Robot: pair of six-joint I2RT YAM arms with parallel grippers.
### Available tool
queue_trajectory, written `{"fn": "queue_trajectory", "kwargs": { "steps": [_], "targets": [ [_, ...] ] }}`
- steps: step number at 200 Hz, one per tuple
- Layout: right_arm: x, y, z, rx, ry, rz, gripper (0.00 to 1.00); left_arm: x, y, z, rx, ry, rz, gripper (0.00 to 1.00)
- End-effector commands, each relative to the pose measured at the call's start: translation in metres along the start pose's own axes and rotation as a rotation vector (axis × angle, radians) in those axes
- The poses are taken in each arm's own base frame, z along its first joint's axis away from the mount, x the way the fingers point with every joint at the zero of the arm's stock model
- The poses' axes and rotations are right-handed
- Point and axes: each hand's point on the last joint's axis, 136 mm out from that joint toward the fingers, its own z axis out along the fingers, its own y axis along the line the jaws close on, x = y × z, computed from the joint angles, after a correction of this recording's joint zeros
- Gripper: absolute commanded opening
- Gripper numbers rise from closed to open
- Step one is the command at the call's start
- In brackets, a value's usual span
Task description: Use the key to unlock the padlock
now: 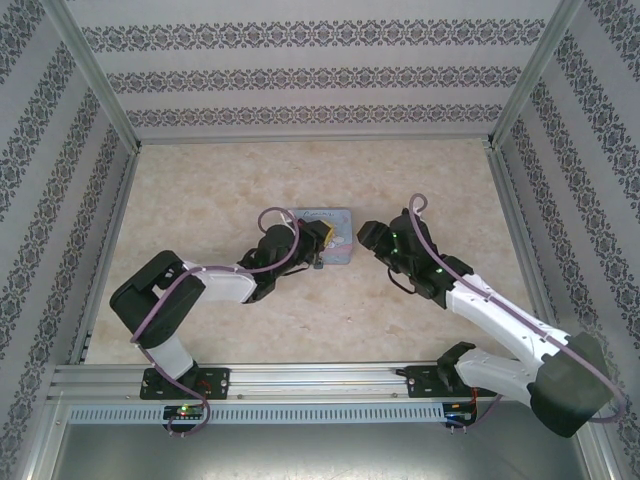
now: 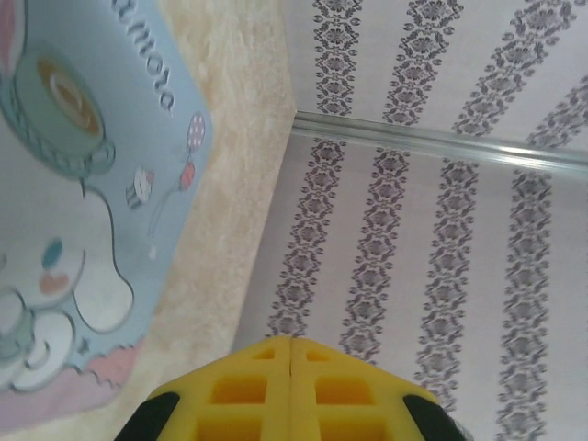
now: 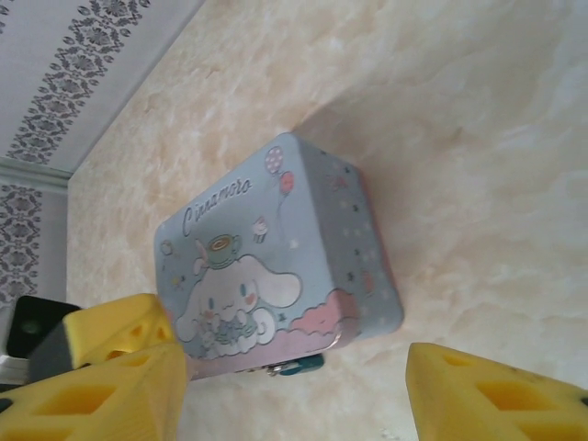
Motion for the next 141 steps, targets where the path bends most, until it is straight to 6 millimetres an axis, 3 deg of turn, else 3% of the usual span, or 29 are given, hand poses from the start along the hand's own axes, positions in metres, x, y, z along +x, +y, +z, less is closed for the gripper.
{"fn": "queue_trajectory", "kwargs": {
  "steps": [1, 33, 58, 83, 141],
  "targets": [
    [0.0, 0.023, -0.006, -0.147, 0.047, -0.095, 0.62, 0.006, -0.037, 0.0, 0.068, 0.098, 0.302, 0.0],
    [0.006, 0.062, -0.011, -0.363, 0.141, -0.18, 0.58, 0.02, -0.062, 0.003, 0.108, 0.197, 0.554, 0.0],
    [0.011, 0.087, -0.012, -0.493, 0.186, -0.179, 0.52, 0.023, -0.074, 0.002, 0.153, 0.207, 0.598, 0.0],
    [0.009, 0.091, -0.009, -0.53, 0.173, -0.149, 0.47, 0.021, -0.082, 0.0, 0.188, 0.187, 0.561, 0.0],
    [0.007, 0.088, -0.002, -0.549, 0.153, -0.104, 0.41, 0.016, -0.076, 0.0, 0.216, 0.154, 0.449, 0.0]
  ]
}}
